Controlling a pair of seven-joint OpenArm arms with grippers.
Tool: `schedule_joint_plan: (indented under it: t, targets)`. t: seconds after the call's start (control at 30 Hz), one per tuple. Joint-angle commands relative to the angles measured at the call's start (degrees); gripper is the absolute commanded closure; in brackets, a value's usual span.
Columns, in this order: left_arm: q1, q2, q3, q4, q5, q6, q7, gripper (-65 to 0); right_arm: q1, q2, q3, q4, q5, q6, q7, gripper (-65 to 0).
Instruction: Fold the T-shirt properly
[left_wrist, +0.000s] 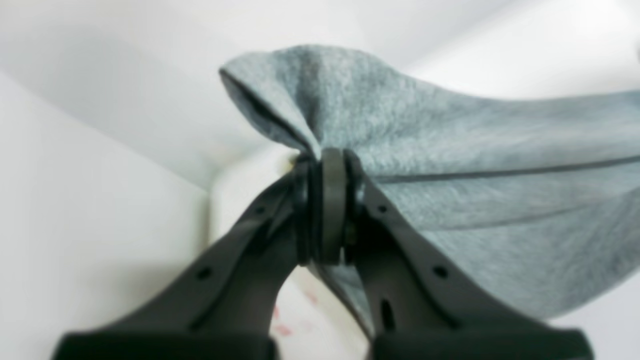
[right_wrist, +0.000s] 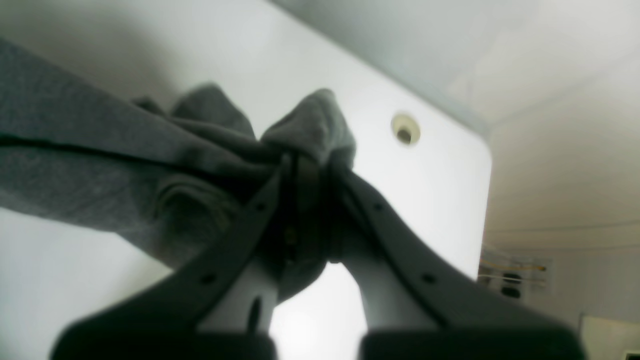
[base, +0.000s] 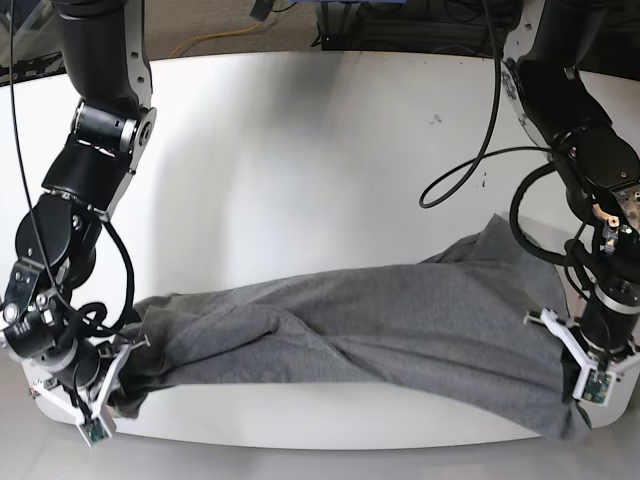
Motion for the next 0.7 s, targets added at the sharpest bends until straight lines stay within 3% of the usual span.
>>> schedule_joint_plan:
  t: [0.0,0.3,0.47,0.67]
  targets:
    - [-4.9,-2.2,-0.1,0.8,-0.5,0.5,-1.7,0.0,5.5,0.6,-0.3,-1.8,0.2,-0.1,1.5,0.0]
    - [-18.7,-9.5,0.2,-3.9,-1.0,-0.3,-1.7,0.0,21.2,1.7,-5.1,-10.9,0.4,-0.1,1.6,0.0]
    - [-28.6,-13.7,3.7,-9.3,-1.0,-4.6,-1.7,0.0,27.3,1.7,-8.6,-11.8,0.5,-0.1,1.6,0.0]
    - [-34.8,-14.4,9.0,-12.2,-1.1,-4.6,-1.7,0.0,28.9,1.9,-9.6,-11.8,0.6,-0.1,1.5,0.0]
